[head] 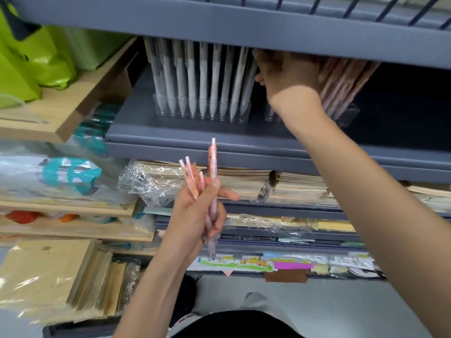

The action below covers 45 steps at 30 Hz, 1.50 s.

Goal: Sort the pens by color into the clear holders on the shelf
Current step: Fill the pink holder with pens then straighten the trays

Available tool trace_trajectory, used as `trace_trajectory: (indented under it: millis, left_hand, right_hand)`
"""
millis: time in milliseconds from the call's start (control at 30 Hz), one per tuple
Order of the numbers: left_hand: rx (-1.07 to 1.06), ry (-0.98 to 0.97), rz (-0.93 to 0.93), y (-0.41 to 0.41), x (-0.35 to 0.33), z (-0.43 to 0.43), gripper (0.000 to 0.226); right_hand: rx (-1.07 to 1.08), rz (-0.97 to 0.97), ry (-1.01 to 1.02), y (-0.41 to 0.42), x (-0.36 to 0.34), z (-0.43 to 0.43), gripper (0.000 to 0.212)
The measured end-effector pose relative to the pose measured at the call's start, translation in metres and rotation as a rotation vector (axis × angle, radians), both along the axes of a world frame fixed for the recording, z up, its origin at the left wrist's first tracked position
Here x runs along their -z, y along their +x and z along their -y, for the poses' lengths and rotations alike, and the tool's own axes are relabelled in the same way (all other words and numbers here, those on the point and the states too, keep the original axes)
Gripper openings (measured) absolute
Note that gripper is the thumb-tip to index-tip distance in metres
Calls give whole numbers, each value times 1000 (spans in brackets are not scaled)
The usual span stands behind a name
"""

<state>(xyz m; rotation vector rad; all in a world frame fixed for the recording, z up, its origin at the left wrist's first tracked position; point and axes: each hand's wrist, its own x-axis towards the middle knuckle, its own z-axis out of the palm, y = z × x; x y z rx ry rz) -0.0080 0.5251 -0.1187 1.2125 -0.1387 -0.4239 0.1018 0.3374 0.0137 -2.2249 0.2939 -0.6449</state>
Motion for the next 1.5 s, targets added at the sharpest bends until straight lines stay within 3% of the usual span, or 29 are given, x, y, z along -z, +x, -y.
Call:
trace_trajectory:
  millis: [200,600,800,900,1000,1100,1233,1400,1500]
  left_hand:
    - [-20,-30,-35,-3,3,-7,43]
    - [-57,-38,-28,-10,4,-4,40]
    - [-66,-56,-23,-15,4,-2,39]
    - [-54,-53,3,-17,5,1,30]
    - [-25,-44,54,-20,4,9,18]
    - [-1,-56,92,-23,1,22,16]
    - [43,-61,103,-27,-4,49,16]
    - [53,-49,76,-32,-9,94,28]
    - [-10,-76,17,-36,-9,121,19]
  right_hand:
    - [17,-74,-57,-1,-3,0,33]
    - [-39,39,-177,-10,13,-2,30]
    - [-102,73,75,-25,28,5,36]
    - [-118,125,184,-52,35,8,12]
    - [-256,-5,229,-83,43,10,6]
    - [-424,-212,210,-110,49,17,19]
    - [-528,-257,331,-133,51,36,18]
    - [-434,-208,471,-144,51,77,13]
    - [-329,-46,665,-147,46,115,15]
